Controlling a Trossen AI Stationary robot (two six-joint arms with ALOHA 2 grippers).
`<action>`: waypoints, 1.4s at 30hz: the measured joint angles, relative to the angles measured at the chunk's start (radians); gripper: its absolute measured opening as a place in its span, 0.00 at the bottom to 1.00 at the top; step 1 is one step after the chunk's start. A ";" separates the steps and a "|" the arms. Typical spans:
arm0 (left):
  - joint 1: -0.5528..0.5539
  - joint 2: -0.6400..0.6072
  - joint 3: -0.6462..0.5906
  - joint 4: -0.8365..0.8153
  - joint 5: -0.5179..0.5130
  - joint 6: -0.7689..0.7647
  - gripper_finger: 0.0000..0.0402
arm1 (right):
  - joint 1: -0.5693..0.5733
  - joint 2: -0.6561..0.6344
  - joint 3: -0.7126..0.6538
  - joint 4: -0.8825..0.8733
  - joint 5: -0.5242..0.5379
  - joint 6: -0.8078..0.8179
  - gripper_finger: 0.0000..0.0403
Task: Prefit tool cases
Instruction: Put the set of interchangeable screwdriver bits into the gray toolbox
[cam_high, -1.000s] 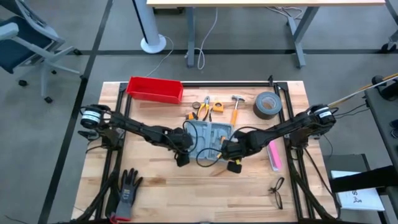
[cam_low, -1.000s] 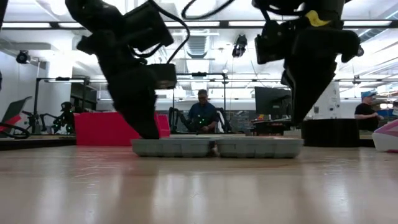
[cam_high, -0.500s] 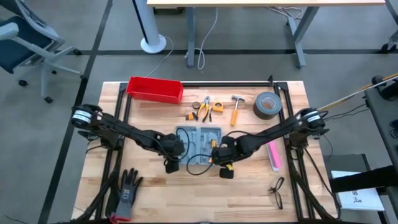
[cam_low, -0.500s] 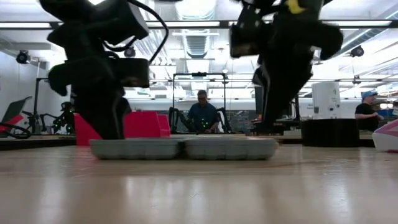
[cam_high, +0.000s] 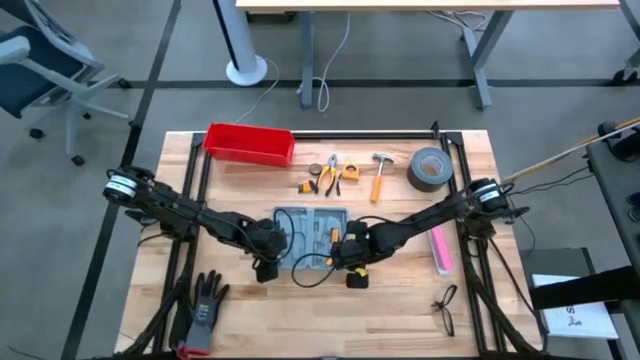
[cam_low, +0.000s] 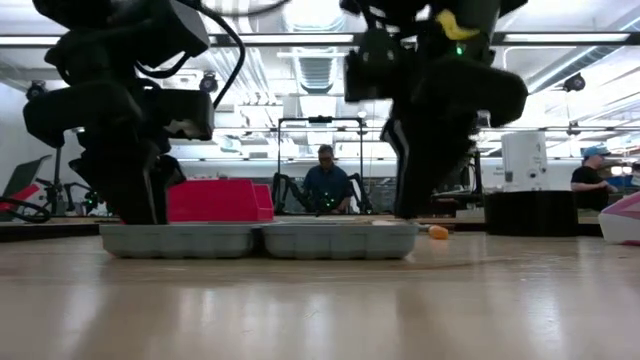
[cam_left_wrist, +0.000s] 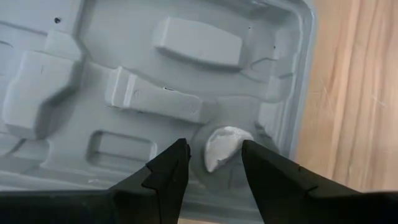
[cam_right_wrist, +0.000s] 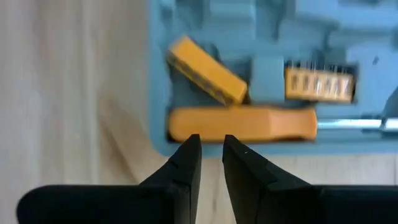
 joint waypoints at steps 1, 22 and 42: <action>0.000 -0.002 -0.001 0.000 0.000 0.001 0.40 | 0.005 0.000 0.009 0.005 0.013 -0.004 0.13; -0.001 -0.004 -0.001 0.018 -0.080 0.064 0.40 | 0.077 0.065 0.018 0.057 -0.007 0.044 0.12; 0.001 -0.029 0.009 0.034 -0.091 0.240 0.40 | 0.154 0.071 0.122 0.063 0.002 0.130 0.13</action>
